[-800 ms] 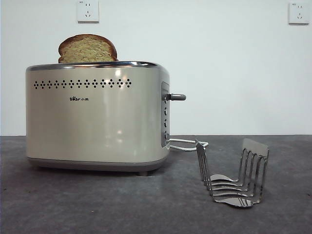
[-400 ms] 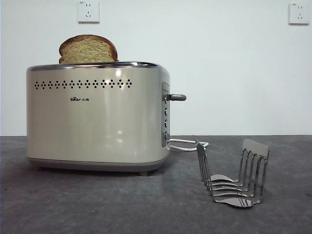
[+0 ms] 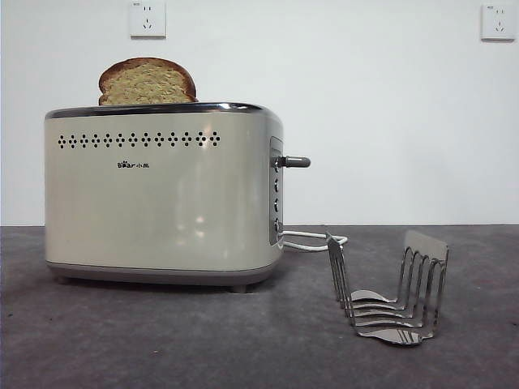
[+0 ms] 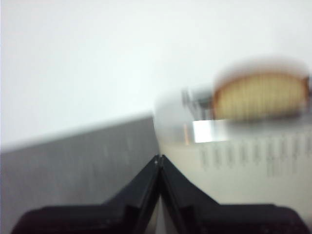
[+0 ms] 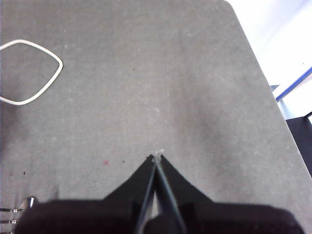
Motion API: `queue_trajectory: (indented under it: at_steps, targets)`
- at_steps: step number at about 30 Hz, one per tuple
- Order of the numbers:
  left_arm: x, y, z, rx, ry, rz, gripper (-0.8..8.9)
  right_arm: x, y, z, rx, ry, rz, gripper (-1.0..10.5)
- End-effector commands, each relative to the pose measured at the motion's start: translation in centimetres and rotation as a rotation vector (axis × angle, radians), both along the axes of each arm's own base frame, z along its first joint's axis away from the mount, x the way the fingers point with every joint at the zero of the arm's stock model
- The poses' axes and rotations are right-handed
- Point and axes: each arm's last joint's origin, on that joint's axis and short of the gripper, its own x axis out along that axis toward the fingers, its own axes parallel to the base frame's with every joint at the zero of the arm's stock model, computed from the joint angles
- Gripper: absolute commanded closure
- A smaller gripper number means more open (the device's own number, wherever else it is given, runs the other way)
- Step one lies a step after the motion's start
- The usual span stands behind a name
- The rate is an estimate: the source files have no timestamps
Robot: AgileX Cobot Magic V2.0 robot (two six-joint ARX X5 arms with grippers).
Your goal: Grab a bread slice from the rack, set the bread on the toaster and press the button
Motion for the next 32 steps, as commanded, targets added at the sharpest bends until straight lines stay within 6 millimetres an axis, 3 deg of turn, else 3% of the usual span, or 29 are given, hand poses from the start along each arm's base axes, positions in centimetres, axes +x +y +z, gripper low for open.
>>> queue_trajectory:
  at_steps: [1, 7, 27, 32]
  targets:
    - [-0.6, 0.4, -4.1, -0.072, 0.036, 0.031, 8.17, 0.3, 0.1, -0.3, -0.016, 0.03, 0.0, 9.5]
    - [-1.2, 1.0, -6.1, -0.072, 0.167, 0.14, 8.17, 1.3, 0.4, -0.7, -0.025, 0.059, 0.0, 9.5]
    - [-1.0, 1.0, -6.4, -0.068, 0.211, 0.136, 8.17, 4.4, 1.4, -2.2, -0.044, 0.149, 0.006, 9.5]
    - [-0.9, 1.0, -6.6, -0.066, 0.235, 0.137, 8.17, 2.6, 0.2, -1.6, -0.174, -0.012, 0.022, 9.5]
